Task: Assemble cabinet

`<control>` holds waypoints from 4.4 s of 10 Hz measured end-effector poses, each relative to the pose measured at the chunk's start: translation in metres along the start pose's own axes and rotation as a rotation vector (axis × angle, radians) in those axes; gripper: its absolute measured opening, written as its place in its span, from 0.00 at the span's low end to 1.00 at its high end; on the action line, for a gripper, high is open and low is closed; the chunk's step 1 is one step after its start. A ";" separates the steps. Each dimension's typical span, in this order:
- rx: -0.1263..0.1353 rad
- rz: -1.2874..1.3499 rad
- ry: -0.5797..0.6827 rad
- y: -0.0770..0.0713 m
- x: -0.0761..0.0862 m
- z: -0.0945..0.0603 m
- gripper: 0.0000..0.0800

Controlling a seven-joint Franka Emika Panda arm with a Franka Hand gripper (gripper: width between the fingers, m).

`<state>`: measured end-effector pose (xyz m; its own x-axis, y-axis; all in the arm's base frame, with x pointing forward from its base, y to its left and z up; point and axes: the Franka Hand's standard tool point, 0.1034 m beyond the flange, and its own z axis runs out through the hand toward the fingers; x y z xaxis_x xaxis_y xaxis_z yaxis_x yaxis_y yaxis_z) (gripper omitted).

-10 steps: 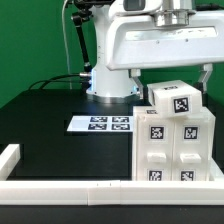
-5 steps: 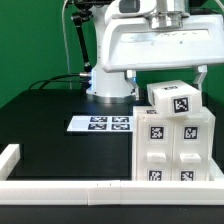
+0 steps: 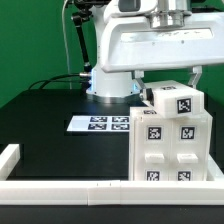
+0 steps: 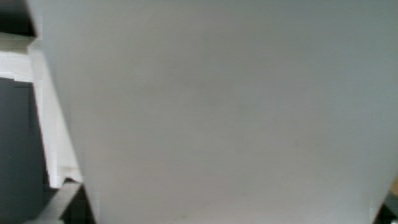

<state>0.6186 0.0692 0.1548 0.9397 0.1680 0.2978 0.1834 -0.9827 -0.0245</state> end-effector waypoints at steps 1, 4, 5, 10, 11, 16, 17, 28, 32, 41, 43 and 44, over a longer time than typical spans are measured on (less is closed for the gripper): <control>0.000 0.009 0.000 0.000 0.000 0.000 0.70; 0.001 0.144 0.020 -0.002 -0.002 -0.001 0.70; 0.005 0.241 0.032 -0.008 -0.007 -0.001 0.70; 0.049 0.724 0.034 -0.016 -0.014 0.003 0.70; 0.052 0.764 0.033 -0.016 -0.014 0.003 0.70; 0.070 1.134 -0.027 -0.022 -0.013 0.002 0.70; 0.074 1.225 -0.036 -0.020 -0.015 0.003 0.69; 0.125 1.436 -0.064 -0.014 -0.015 -0.005 1.00; 0.157 1.389 -0.041 -0.010 -0.008 -0.034 1.00; 0.129 0.536 -0.059 -0.017 -0.009 -0.034 1.00; 0.120 0.372 -0.059 -0.016 -0.009 -0.033 1.00; 0.120 0.310 -0.056 -0.016 -0.009 -0.033 1.00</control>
Offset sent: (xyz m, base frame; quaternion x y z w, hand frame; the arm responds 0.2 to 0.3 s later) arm -0.0315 -0.0153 -0.0086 -0.0346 0.0043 0.2258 0.9736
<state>0.5977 0.0809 0.1838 0.9698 -0.1305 0.2060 -0.0842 -0.9720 -0.2195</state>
